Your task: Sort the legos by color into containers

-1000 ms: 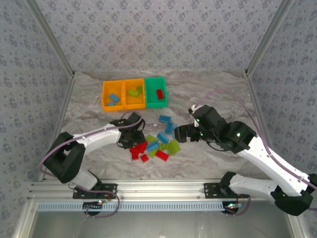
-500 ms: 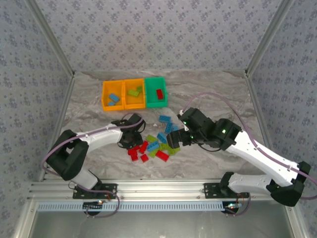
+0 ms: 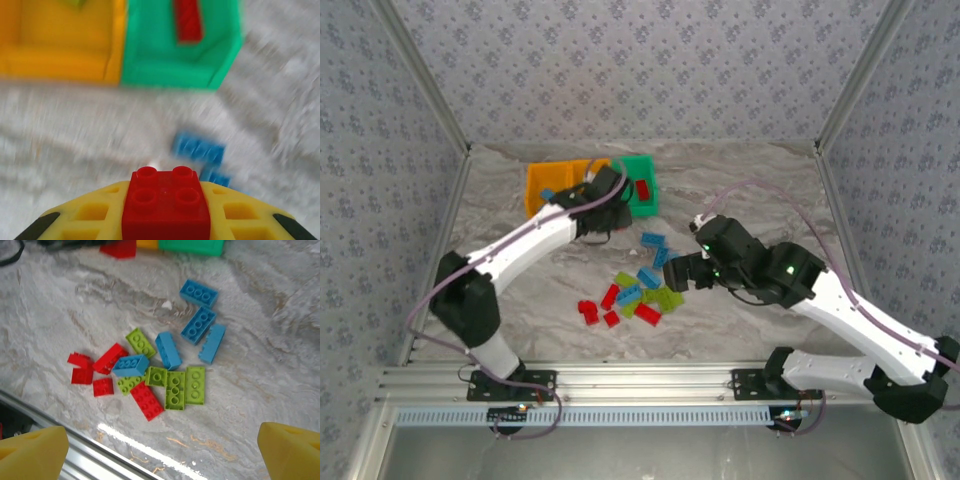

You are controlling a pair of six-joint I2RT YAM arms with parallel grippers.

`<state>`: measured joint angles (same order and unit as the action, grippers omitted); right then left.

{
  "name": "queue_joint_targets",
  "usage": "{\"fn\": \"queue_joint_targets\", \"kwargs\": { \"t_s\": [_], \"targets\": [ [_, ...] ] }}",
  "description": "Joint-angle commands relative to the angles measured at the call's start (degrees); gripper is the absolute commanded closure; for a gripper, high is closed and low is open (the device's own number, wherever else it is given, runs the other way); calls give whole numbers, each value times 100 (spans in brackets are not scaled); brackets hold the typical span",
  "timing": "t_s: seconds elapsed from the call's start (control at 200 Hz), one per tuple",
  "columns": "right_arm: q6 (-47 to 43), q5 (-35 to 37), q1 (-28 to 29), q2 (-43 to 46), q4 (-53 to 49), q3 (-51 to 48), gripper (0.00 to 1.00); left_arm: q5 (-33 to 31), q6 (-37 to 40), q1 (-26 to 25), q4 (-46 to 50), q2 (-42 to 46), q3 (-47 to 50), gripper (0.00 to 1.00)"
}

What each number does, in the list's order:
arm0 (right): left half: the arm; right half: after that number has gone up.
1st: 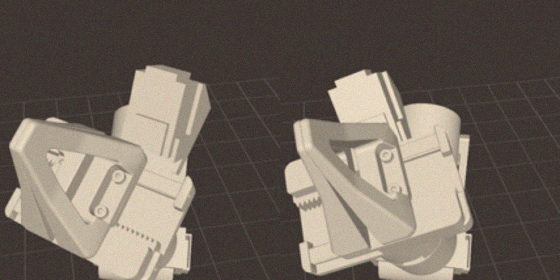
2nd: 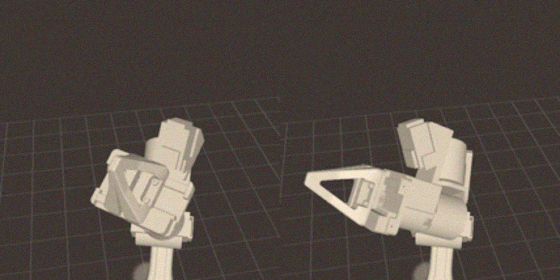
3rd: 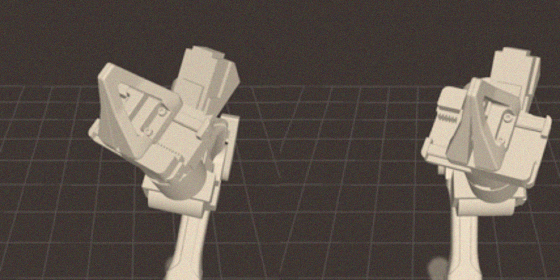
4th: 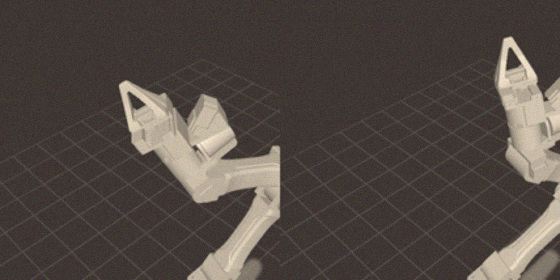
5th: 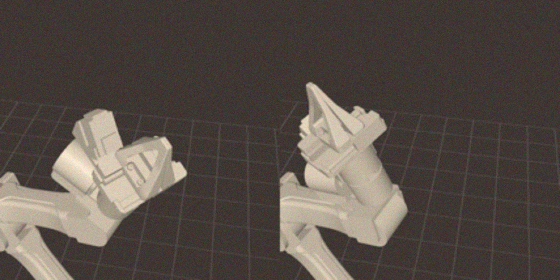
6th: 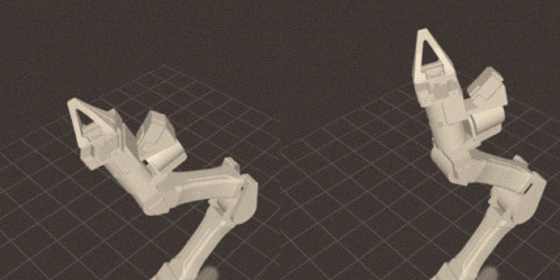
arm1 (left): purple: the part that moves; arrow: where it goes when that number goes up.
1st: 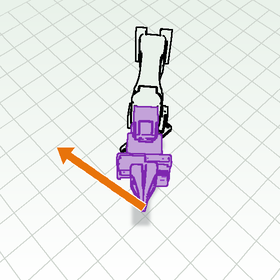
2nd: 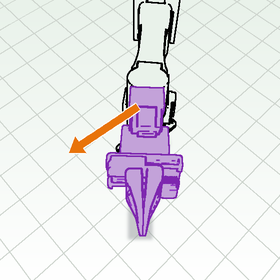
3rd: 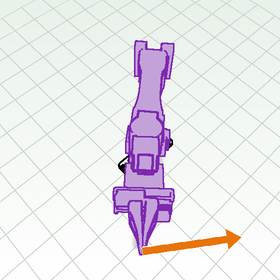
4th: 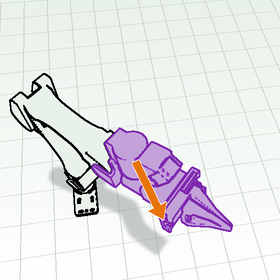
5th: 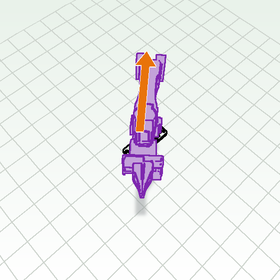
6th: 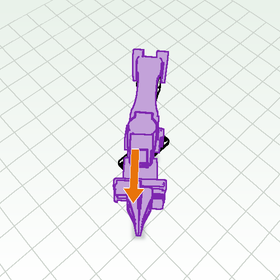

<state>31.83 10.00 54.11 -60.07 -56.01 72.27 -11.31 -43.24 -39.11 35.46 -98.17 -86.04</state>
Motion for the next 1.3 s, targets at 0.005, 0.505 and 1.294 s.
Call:
{"fn": "queue_joint_targets", "kwargs": {
  "t_s": [0.005, 0.505, 1.294],
  "targets": [
    [291, 379, -32, 249, -157, 72, 0, -644, 946, 219, 126, -1109, -1186, 74],
    [719, 646, -33, 866, -455, -345, 0, 350, 1548, 833, 979, -3975, -5436, 46],
    [210, -395, -1438, -2513, 1482, -540, 18, 75, 3048, -345, 157, 4410, 2188, 36]
  ]
}}
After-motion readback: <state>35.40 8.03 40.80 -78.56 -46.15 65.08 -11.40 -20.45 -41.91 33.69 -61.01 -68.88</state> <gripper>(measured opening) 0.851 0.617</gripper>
